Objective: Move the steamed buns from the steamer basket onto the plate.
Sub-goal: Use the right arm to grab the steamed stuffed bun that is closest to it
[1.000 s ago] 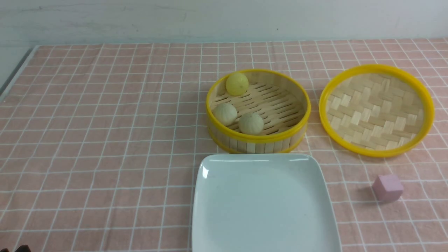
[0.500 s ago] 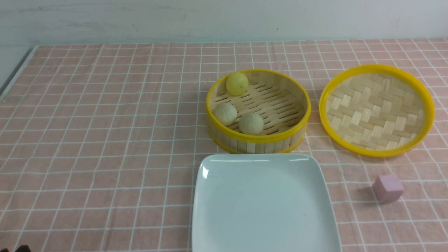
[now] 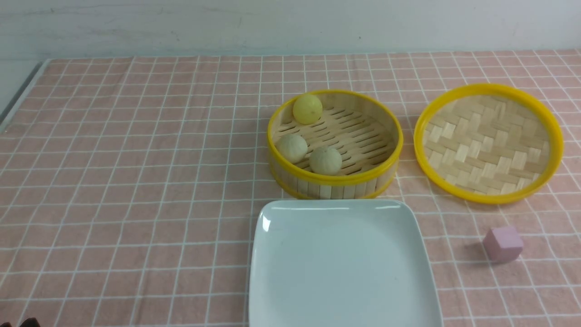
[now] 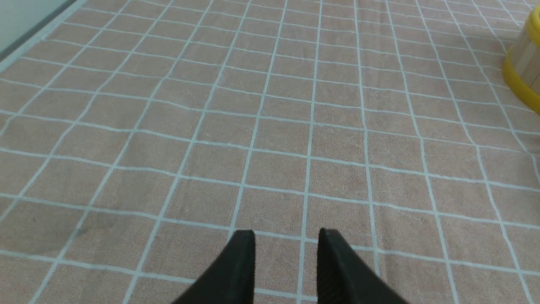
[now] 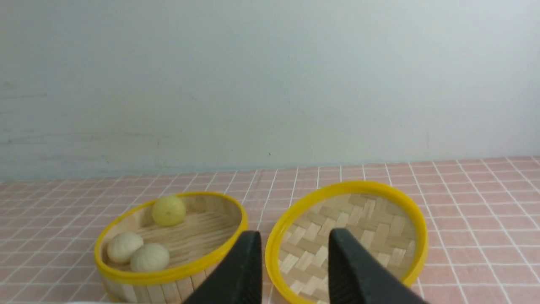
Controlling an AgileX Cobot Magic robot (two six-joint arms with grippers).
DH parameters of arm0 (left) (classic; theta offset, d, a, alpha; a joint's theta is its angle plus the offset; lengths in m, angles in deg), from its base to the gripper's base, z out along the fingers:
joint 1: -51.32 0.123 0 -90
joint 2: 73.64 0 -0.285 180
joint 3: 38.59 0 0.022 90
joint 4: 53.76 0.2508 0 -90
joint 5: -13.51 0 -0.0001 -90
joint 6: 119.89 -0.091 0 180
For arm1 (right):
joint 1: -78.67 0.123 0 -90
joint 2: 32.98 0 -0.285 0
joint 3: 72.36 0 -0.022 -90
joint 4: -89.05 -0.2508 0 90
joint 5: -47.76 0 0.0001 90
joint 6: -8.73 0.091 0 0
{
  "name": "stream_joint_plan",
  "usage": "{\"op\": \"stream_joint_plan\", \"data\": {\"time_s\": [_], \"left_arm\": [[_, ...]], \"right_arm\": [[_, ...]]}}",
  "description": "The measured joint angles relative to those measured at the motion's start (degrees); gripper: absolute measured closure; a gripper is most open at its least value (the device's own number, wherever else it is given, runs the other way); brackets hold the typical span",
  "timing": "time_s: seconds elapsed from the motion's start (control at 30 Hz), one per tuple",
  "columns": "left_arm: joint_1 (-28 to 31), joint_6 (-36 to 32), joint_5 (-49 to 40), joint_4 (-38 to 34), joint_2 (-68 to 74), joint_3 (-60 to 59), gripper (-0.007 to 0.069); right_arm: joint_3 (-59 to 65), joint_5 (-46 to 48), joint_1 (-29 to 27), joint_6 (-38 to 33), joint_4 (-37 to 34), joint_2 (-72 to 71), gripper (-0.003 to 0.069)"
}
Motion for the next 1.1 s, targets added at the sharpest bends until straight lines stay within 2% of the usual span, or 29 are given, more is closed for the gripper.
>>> {"op": "stream_joint_plan", "data": {"time_s": [0.17, 0.33, 0.7, 0.73, 0.87, 1.1], "left_arm": [[0.0, 0.0, 1.8, -0.6, 0.0, -0.3, 0.0382], [0.0, 0.0, 4.9, -7.6, 0.0, -0.4, 0.0382], [0.0, 0.0, 11.4, -24.5, 0.0, -0.4, 0.0382], [0.0, 0.0, 12.3, -28.5, 0.0, -0.4, 0.0382], [0.0, 0.0, 14.2, -31.8, 0.0, -0.5, 0.0382], [0.0, -1.3, 17.2, -32.2, 0.0, -0.5, 0.0382]], "right_arm": [[0.0, 4.8, 0.0, -0.8, -0.3, 0.0, 0.0337], [0.0, 6.8, 0.0, -1.0, -0.3, 0.0, 0.0261], [0.0, 7.1, 0.0, -1.0, -0.4, 0.0, 0.0280], [0.0, 7.1, 0.0, -1.0, -0.4, 0.0, 0.0287], [0.0, 7.5, 0.0, -1.0, -0.4, 0.0, 0.0290], [0.0, 9.4, 0.0, -2.8, -0.4, 0.0, 0.0290]]}}
